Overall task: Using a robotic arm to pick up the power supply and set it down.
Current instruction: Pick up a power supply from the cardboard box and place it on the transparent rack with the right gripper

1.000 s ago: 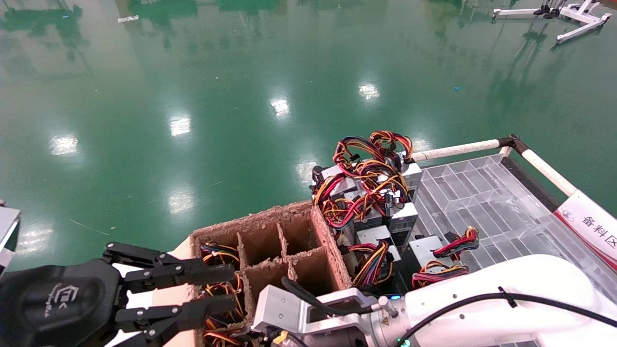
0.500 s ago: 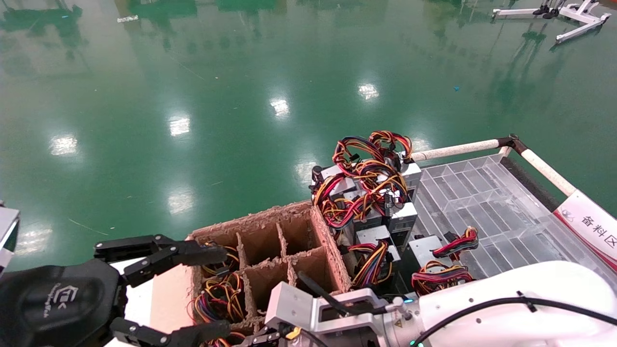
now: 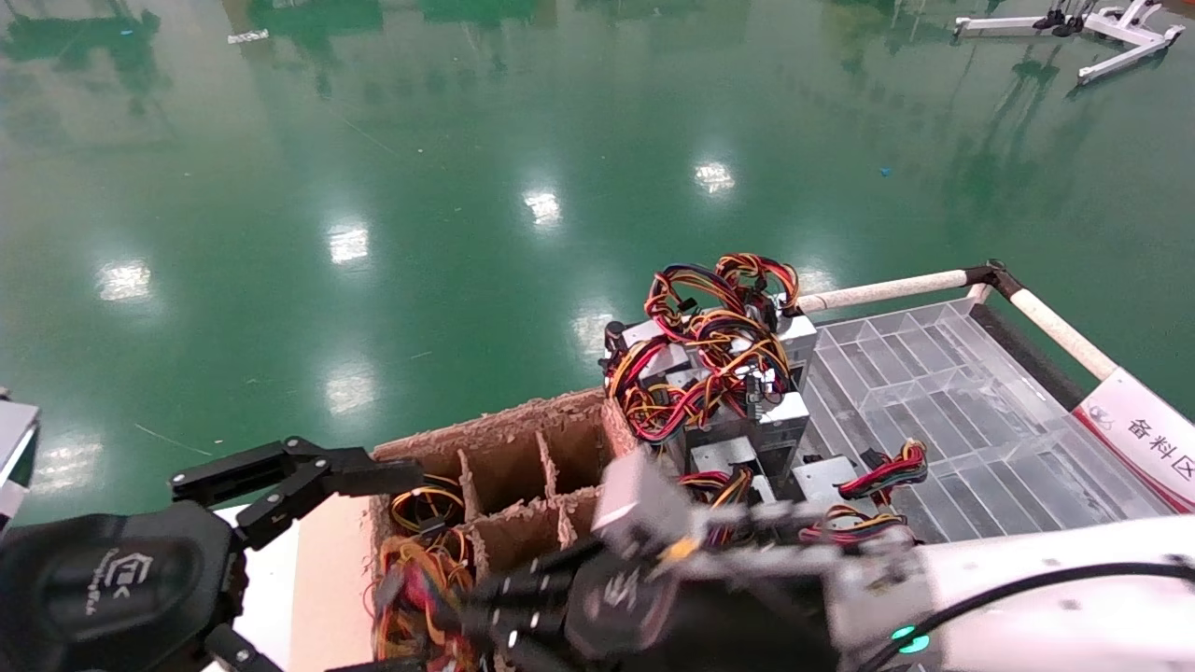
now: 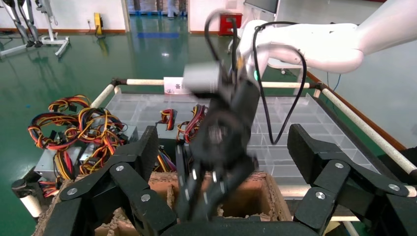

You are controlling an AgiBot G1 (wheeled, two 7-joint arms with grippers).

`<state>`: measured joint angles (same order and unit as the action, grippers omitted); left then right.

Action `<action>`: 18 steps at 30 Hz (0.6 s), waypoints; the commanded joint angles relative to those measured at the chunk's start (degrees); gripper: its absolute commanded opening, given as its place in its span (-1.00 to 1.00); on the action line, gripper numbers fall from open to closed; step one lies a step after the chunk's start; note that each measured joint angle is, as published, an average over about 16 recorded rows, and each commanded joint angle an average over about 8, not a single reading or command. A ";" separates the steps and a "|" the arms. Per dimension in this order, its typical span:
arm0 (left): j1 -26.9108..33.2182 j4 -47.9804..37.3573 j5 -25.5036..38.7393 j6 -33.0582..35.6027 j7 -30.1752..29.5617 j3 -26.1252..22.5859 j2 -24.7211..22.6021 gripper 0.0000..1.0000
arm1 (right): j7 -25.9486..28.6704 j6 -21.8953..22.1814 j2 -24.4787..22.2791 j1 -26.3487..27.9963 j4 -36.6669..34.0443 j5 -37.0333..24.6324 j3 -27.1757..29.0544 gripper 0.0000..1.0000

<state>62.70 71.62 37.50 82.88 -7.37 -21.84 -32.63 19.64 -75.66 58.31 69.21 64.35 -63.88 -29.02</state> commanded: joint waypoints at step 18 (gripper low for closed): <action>0.00 0.00 0.00 0.00 0.00 0.00 0.00 1.00 | -4.21 -5.25 -6.22 8.64 -9.45 14.37 11.14 -1.00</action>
<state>62.70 71.62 37.50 82.88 -7.37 -21.85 -32.63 14.60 -80.85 51.98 78.70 53.94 -50.71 -18.34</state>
